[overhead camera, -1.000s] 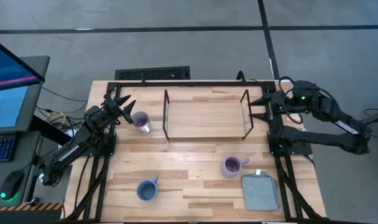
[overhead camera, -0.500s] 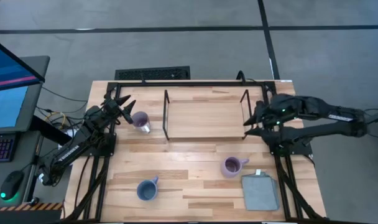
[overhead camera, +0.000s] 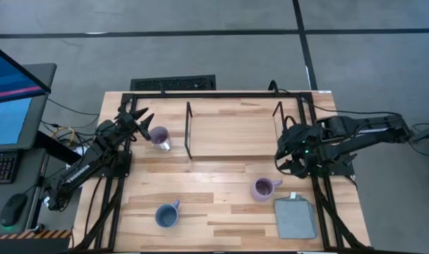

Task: Stack small to large cups/mugs on shelf
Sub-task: Put the violet mug on the shelf

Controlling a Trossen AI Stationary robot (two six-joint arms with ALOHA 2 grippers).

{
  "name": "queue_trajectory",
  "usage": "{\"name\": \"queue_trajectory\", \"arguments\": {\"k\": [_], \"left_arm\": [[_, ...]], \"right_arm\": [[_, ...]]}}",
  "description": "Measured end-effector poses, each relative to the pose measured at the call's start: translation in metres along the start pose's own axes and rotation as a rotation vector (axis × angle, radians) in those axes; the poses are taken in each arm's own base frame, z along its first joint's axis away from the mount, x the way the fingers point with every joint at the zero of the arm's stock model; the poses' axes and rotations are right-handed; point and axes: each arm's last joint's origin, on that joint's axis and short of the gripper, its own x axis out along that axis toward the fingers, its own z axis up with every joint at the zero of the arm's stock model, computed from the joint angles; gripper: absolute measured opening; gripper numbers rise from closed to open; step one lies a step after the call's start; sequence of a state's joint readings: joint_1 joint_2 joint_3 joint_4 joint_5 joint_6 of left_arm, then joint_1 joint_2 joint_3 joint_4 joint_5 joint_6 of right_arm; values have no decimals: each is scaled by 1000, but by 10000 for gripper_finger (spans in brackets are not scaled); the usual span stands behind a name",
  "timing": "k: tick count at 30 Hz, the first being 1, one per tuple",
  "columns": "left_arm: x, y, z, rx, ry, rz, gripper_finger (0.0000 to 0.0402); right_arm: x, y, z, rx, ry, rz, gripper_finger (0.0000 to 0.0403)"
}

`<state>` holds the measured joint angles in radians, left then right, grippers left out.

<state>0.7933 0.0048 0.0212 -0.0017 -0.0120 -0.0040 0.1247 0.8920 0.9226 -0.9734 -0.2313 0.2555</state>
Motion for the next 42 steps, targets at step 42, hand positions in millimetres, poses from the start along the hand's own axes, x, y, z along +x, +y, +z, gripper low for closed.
{"name": "queue_trajectory", "arguments": {"k": [42], "left_arm": [[0, 0, 0, 0, 4, 3, 177]], "right_arm": [[59, 23, -9, -126, 358, -79, 177]]}}
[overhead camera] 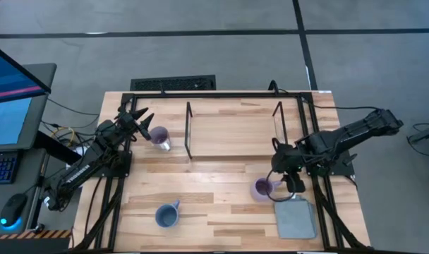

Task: Stack small to large cups/mugs on shelf
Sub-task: Put the violet mug on the shelf

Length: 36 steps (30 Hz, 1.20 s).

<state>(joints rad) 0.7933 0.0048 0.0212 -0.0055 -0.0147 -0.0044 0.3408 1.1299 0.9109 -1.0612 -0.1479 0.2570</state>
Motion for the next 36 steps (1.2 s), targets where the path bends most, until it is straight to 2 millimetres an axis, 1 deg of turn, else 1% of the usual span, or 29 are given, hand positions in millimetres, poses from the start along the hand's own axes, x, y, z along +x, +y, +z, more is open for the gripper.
{"name": "queue_trajectory", "arguments": {"k": [7, 19, 22, 30, 36], "left_arm": [[0, 0, 0, 0, 0, 0, 177], [0, 0, 0, 0, 1, -1, 177], [0, 0, 0, 0, 1, -1, 177], [0, 0, 0, 0, 1, -1, 177], [0, 0, 0, 0, 1, -1, 177]], "right_arm": [[8, 0, 4, 87, 38, -8, 177], [14, -1, 7, 113, 61, -25, 179], [14, -1, 7, 112, 58, -30, 192], [14, -1, 7, 111, 54, -36, 254], [14, -1, 7, 111, 54, -35, 260]]}}
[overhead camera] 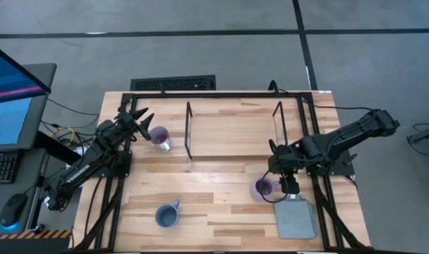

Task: Stack small to large cups/mugs on shelf
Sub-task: Put the violet mug on the shelf

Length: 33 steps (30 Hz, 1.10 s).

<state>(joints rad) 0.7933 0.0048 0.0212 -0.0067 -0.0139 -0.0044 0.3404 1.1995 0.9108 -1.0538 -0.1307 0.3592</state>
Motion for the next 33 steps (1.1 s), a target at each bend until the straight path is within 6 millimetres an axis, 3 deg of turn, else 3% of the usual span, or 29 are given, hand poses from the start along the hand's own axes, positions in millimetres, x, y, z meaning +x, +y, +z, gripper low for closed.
{"name": "queue_trajectory", "arguments": {"k": [15, 33], "left_arm": [[0, 0, 0, 0, 0, 0, 177], [0, 0, 0, -12, 0, -2, 177]], "right_arm": [[-1, 5, 12, -11, -128, 51, 260], [1, 15, 1, -69, -68, 3, 260]]}}
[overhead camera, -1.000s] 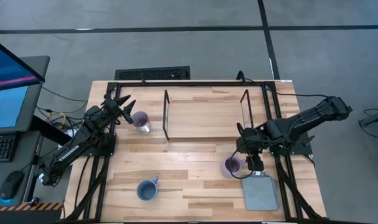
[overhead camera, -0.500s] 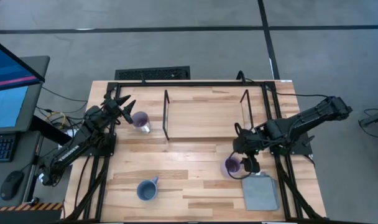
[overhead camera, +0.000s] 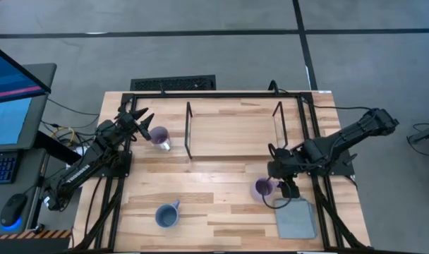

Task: Stack small to large cups/mugs on shelf
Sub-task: Put the violet mug on the shelf

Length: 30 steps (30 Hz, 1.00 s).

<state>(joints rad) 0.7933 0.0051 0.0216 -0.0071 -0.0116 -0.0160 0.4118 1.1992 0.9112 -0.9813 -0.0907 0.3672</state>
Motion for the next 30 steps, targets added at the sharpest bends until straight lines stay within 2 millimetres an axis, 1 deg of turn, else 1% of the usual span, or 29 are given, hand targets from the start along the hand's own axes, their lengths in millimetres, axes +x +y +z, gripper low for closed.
{"name": "queue_trajectory", "arguments": {"k": [4, 10, 14, 21, 24, 30], "left_arm": [[0, 0, 0, -23, 0, 0, 177], [0, 0, 0, -26, 0, 0, 177], [0, 0, 0, -26, 0, 0, 177], [0, 0, 0, -26, 0, 0, 177], [0, 0, 0, -26, 0, 0, 177], [0, 0, 0, -26, 0, 0, 177]], "right_arm": [[0, 3, -1, -19, -11, -33, 260], [1, 6, -2, -35, -8, -35, 260], [11, 7, -1, -38, 48, -56, 260], [37, 8, 6, -32, 161, -97, 260], [44, 8, 7, -30, 186, -106, 260], [48, 8, 8, -29, 200, -110, 260]]}}
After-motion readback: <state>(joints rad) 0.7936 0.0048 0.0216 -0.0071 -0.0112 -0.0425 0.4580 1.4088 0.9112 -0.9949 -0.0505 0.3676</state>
